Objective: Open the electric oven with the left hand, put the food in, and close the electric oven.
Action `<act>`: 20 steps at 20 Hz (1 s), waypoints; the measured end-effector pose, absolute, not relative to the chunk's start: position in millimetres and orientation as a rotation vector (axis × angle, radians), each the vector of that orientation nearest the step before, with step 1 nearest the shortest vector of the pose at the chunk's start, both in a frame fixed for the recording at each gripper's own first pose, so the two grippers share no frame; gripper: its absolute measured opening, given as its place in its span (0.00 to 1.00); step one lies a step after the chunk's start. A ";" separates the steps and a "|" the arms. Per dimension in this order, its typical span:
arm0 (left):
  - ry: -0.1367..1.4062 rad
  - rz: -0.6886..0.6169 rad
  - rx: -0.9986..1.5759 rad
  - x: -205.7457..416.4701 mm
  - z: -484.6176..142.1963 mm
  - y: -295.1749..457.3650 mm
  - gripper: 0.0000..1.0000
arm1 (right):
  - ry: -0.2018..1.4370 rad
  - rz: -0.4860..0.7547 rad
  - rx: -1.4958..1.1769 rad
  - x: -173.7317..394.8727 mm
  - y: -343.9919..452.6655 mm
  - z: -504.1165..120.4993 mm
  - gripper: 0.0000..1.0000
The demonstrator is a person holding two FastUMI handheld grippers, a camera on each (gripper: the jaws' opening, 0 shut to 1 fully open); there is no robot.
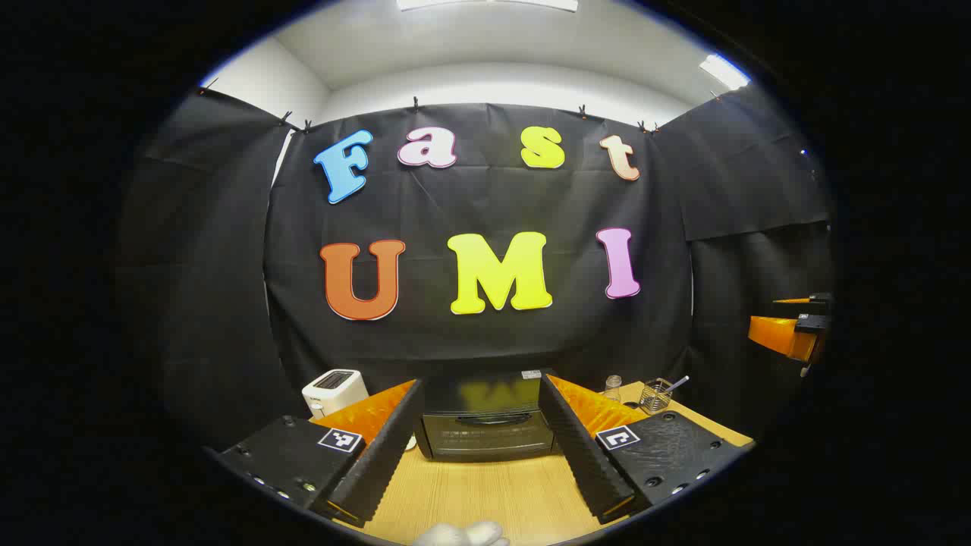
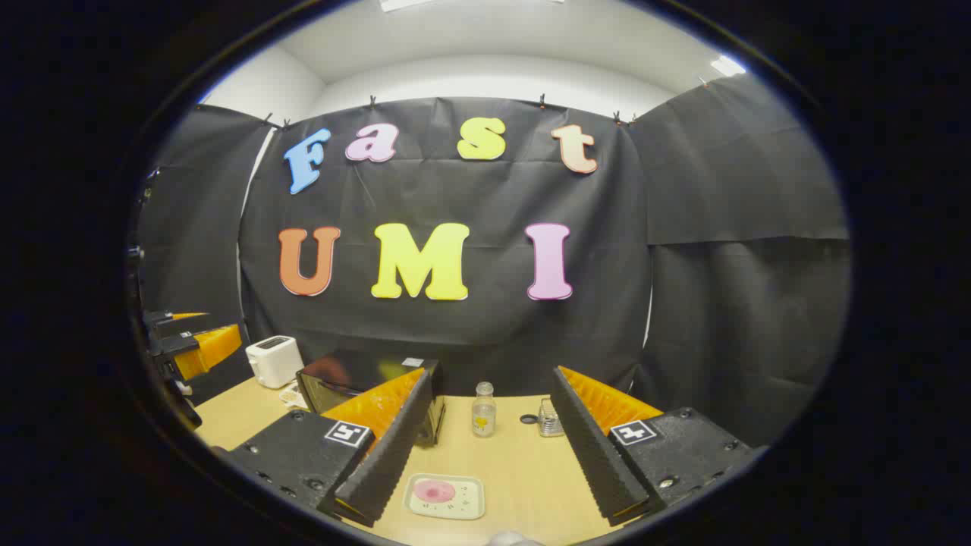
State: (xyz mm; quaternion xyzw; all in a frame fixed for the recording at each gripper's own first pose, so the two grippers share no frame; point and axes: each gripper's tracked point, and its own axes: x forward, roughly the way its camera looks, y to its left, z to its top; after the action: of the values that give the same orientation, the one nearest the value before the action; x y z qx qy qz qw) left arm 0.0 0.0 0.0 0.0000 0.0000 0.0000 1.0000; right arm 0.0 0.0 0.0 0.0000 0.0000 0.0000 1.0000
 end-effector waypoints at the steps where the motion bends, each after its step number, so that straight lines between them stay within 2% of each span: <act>1: 0.000 0.002 -0.001 0.0 -1.0 -0.1 0.96 | 0.004 0.001 -0.001 1.3 0.1 -1.4 0.96; 10: 0.013 0.013 0.005 24.4 -10.8 -3.6 0.96 | 0.023 -0.004 0.006 15.3 -9.7 -6.8 0.96; 11: 0.012 0.011 0.005 27.7 -11.1 -5.2 1.00 | 0.026 -0.006 0.005 17.4 -11.4 -8.2 0.96; 12: 0.010 0.008 0.006 30.8 -11.7 -7.1 0.95 | 0.025 -0.007 0.005 19.0 -13.5 -7.9 0.96; 20: -0.002 -0.021 0.010 93.0 -28.6 -31.0 0.96 | 0.044 -0.015 0.026 37.0 -26.1 -21.9 1.00</act>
State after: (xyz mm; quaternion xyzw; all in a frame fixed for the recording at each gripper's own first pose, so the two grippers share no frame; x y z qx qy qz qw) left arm 93.0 -31.0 -28.6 0.0052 -0.0009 -0.0103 0.9999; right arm 37.0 -26.1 -21.9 0.0128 0.0218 -0.0073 0.9997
